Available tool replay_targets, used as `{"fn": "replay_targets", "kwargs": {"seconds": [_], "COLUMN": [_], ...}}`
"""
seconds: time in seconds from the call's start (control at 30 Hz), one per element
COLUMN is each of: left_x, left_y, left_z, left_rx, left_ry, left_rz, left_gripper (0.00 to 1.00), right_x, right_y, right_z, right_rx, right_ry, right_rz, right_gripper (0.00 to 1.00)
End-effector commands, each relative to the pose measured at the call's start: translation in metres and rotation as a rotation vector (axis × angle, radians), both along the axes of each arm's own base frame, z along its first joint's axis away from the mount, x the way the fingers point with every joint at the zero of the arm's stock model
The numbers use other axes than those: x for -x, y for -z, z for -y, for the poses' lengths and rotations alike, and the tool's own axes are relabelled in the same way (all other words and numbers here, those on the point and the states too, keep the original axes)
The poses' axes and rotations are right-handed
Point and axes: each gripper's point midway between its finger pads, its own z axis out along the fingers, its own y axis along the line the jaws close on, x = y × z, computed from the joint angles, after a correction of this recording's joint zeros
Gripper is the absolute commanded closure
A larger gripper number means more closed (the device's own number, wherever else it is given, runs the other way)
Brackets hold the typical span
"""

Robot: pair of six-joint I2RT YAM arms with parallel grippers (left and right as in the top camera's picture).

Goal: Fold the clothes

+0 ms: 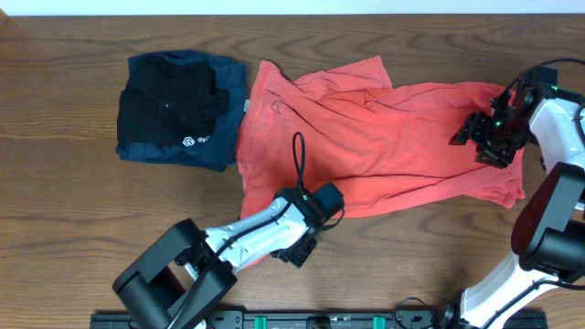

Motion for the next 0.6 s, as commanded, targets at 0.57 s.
{"fn": "replay_targets", "kwargs": {"seconds": [0.57], "left_x": [-0.001], "left_y": [-0.141], "left_z": [0.063], "left_rx": [0.358], "left_ry": [-0.013], "left_rz": [0.038], "left_gripper": [0.94], "right_x": [-0.005], "right_y": [-0.01], "right_z": [0.001], "right_rx": [0.001], "right_ry": [0.012], "right_rz": [0.03], "right_gripper": [0.3]}}
